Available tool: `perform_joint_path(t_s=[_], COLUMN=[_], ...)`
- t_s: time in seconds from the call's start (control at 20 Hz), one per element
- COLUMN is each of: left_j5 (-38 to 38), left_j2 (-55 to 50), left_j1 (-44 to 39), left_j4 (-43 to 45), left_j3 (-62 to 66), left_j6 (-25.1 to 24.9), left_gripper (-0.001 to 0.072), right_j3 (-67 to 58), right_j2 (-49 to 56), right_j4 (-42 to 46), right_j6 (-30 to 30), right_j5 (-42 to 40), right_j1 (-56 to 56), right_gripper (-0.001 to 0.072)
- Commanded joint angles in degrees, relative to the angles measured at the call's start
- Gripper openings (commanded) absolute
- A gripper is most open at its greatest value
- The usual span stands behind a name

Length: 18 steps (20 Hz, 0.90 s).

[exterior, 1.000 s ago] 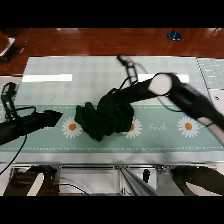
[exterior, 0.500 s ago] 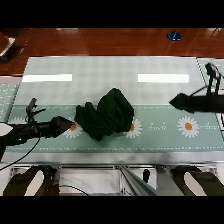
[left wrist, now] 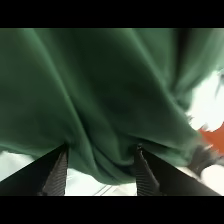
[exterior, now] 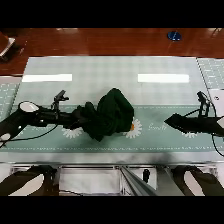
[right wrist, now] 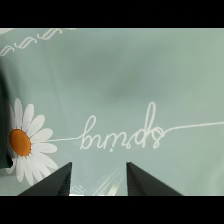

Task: Fold the shirts.

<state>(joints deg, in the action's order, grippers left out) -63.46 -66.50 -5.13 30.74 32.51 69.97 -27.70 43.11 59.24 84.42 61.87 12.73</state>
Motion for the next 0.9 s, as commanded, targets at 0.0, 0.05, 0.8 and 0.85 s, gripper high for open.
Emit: perform_joint_path(t_s=[0.0, 0.05, 0.8, 0.85], left_j5=[-5.27, -6.16, -6.01, -6.01], left_j2=[-8.07, -9.29, -10.54, -10.51], left_j1=[-2.64, -2.38, -2.38, -2.38], left_j4=[6.38, 6.40, 6.38, 6.38], left_j3=[5.51, 6.43, 7.78, 7.78], left_j6=[1.86, 1.84, -1.70, -1.86], left_gripper=[0.0502, 0.0491, 0.0020, 0.0020], right_j3=[1.75, 2.03, -13.07, -14.69], right_j2=[-0.02, 0.55, 34.60, 35.87], right_j4=[-2.29, -3.23, -17.59, -17.90], right_j6=[-0.46, -0.90, -1.09, -1.09], right_j5=[0.00, -0.17, -13.86, -12.68], right_j1=[0.17, -0.66, -30.75, -31.74], right_gripper=[0.0406, 0.0405, 0.0405, 0.0399])
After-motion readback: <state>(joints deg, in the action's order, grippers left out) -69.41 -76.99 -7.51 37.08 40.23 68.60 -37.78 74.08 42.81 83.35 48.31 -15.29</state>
